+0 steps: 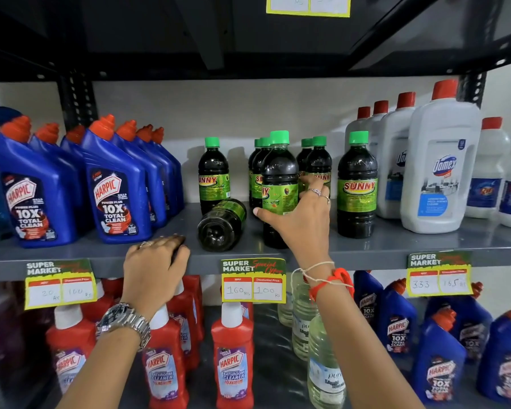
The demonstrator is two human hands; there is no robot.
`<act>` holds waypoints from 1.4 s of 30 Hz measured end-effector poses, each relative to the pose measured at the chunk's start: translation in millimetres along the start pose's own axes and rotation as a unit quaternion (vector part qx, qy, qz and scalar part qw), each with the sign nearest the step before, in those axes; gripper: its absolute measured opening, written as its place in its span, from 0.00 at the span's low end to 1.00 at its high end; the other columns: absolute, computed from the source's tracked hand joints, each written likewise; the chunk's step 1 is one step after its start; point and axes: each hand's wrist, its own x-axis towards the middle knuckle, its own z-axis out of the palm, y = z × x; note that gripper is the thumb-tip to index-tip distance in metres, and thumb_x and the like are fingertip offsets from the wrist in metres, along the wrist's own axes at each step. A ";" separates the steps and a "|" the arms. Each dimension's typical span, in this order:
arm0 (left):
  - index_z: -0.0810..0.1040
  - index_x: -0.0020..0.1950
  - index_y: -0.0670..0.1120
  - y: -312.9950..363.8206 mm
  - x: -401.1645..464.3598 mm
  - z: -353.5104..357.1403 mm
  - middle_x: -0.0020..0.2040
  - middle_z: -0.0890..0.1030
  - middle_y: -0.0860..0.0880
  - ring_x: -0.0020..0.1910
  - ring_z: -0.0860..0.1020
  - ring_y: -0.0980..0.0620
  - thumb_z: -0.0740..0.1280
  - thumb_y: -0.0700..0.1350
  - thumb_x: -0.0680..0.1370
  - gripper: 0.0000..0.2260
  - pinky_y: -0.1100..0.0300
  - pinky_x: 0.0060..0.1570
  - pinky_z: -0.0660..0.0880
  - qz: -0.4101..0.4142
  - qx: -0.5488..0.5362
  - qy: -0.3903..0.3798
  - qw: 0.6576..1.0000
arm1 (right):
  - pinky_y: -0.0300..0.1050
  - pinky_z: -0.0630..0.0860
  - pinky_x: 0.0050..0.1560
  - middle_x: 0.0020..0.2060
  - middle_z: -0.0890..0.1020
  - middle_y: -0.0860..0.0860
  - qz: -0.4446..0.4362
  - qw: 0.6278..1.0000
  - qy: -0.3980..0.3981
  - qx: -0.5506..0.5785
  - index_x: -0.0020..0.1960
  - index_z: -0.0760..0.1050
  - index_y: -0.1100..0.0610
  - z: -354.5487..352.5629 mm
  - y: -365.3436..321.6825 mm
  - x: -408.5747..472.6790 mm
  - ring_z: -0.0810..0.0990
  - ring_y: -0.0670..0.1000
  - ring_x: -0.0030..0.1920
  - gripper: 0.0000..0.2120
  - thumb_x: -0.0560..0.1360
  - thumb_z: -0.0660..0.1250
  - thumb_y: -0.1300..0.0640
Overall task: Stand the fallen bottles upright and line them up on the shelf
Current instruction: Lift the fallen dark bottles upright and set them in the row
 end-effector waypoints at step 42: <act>0.81 0.50 0.44 0.4 -0.4 1.1 0.44 0.84 0.45 0.39 0.80 0.46 0.50 0.52 0.73 0.23 0.52 0.42 0.70 0.000 0.002 0.011 1.000 | 0.51 0.70 0.62 0.62 0.71 0.59 0.078 0.992 -0.098 0.005 0.68 0.62 0.63 12.7 13.7 17.8 0.70 0.59 0.64 0.43 0.61 0.77 0.49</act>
